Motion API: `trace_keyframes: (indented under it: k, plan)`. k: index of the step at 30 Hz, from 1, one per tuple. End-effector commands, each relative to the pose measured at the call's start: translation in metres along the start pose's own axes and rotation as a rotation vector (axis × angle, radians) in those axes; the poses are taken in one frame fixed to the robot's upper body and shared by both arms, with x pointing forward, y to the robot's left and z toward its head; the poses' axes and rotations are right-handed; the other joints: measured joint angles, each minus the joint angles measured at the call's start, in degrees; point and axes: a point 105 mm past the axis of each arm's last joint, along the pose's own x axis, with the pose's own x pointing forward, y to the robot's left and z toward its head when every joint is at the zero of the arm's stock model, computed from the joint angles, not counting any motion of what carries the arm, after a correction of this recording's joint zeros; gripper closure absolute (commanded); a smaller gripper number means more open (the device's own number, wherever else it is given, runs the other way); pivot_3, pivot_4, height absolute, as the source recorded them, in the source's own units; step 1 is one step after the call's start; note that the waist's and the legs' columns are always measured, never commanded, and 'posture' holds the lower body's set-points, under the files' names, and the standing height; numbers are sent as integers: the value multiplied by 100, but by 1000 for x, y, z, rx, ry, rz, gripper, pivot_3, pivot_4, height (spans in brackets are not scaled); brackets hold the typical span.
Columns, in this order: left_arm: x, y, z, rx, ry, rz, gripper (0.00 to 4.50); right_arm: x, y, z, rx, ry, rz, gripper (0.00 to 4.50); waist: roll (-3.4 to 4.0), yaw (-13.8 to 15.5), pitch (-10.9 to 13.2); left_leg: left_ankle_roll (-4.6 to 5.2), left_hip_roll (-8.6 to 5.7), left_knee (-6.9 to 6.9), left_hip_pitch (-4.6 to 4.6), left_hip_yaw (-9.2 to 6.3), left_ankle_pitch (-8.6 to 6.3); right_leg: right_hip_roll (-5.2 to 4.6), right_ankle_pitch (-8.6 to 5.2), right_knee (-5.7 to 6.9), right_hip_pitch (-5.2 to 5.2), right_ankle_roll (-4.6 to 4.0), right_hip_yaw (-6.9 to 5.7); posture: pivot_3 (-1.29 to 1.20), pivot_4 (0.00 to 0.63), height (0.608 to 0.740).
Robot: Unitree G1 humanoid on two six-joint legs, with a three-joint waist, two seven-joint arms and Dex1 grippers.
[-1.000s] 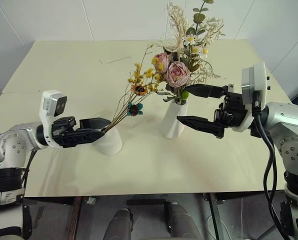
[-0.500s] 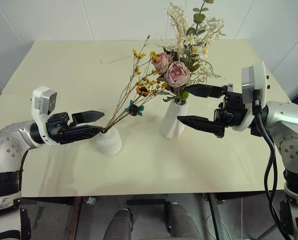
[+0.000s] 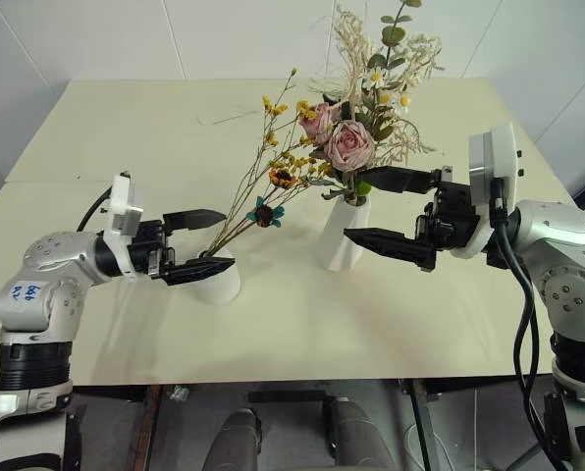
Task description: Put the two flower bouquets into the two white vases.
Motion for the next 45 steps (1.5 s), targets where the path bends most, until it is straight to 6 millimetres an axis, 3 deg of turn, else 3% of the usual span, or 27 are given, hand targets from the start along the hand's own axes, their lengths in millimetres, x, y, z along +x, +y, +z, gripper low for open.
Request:
trace_keyframes:
  k: [1,6,12,23,29,34,45]
  plan:
    - [6,11,5,138,27,51,20,0,2,9,-38,-29,-4,0,0,4,0,0,0,0,0,0,0,0,0,0,0,0,0,0,150,740]
    - [18,25,7,224,-12,144,20,-1,3,9,-39,-33,-16,0,0,-2,0,0,0,-1,-1,1,0,1,0,0,-1,1,1,0,150,740]
    - [20,8,-2,174,7,54,20,-2,3,9,-41,-35,-27,0,0,-8,0,0,0,-1,0,1,0,2,0,2,-1,1,2,0,150,740]
    - [-8,33,20,351,-18,348,20,2,2,7,-35,-50,-17,0,0,-2,0,1,0,7,0,-1,0,1,1,8,0,1,1,0,150,740]
    - [-13,28,16,369,-10,381,20,4,2,6,-29,-58,-9,0,0,-10,0,1,0,7,0,1,0,1,1,7,0,2,2,0,150,740]
    - [-16,18,15,326,-36,375,20,4,2,5,-29,-62,-8,0,0,-1,0,1,2,5,0,-1,0,2,1,7,-1,2,1,0,150,740]
    - [-20,3,7,6,-78,213,20,5,2,5,-24,-59,1,0,0,-7,0,1,1,11,2,-3,1,3,1,13,2,1,0,0,150,740]
